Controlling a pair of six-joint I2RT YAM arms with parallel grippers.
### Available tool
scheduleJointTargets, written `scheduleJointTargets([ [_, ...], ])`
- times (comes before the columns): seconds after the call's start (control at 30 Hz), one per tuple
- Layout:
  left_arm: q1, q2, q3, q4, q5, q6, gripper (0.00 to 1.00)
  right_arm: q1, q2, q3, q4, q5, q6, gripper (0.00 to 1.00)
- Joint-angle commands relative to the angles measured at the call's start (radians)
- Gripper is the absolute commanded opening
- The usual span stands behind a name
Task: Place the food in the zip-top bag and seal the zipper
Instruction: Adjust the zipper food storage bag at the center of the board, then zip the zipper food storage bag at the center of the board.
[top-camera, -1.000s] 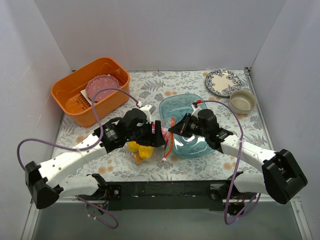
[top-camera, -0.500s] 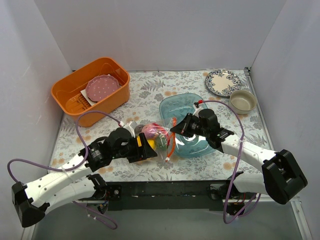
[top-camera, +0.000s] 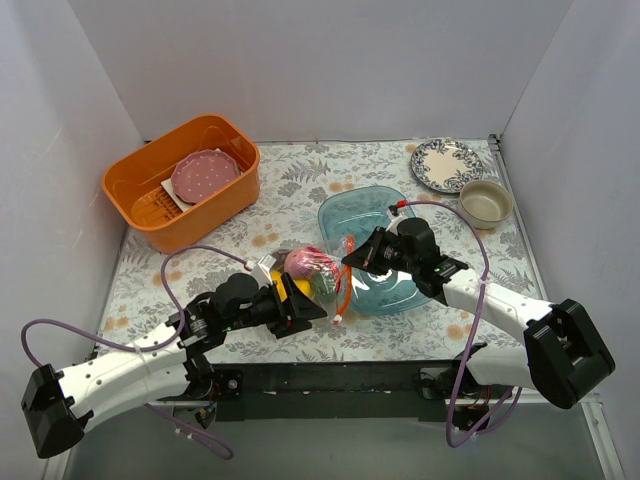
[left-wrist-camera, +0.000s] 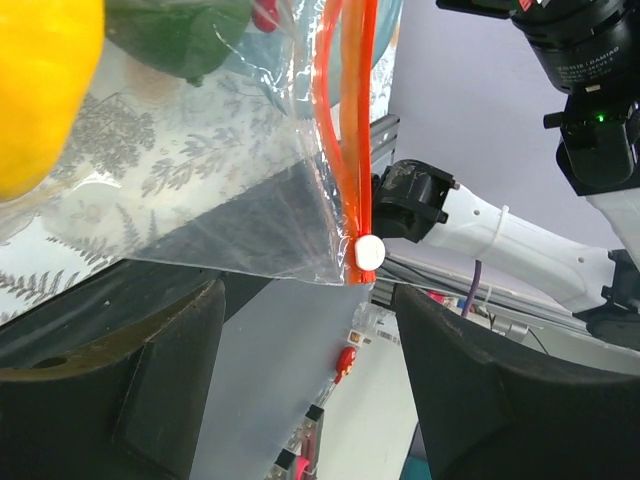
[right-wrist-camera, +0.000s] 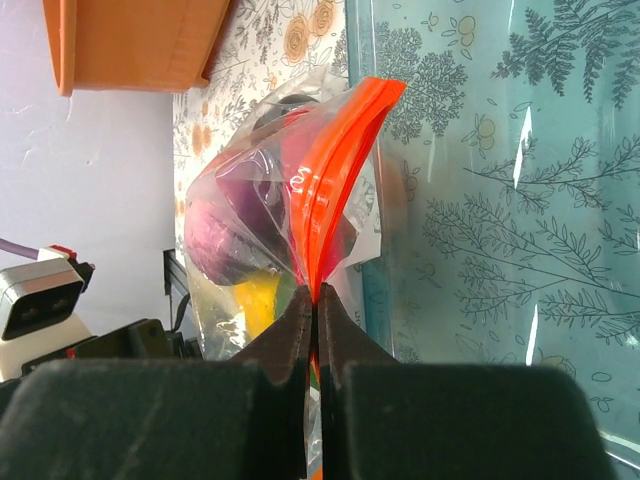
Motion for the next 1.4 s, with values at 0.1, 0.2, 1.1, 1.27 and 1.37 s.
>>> scheduleJointTargets([
  [0.1, -0.05, 0.045, -0.036, 0.152, -0.015, -0.167, 0.67, -0.012, -0.038, 0.038, -0.004, 0.03, -0.016, 0.02],
  [0.2, -0.068, 0.068, -0.048, 0.189, -0.035, -0.182, 0.65, -0.015, -0.042, 0.034, -0.007, 0.031, -0.018, 0.02],
  [1.1, -0.087, 0.154, -0.057, 0.249, -0.144, -0.176, 0.19, -0.017, -0.052, -0.002, -0.007, 0.001, -0.018, 0.02],
  [1.27, -0.087, 0.148, -0.048, 0.211, -0.175, -0.161, 0.08, -0.017, -0.047, -0.005, 0.003, -0.024, -0.015, 0.02],
  [1.37, -0.087, 0.136, -0.03, 0.154, -0.2, -0.135, 0.0, -0.017, -0.027, -0.004, 0.028, -0.054, -0.019, 0.02],
])
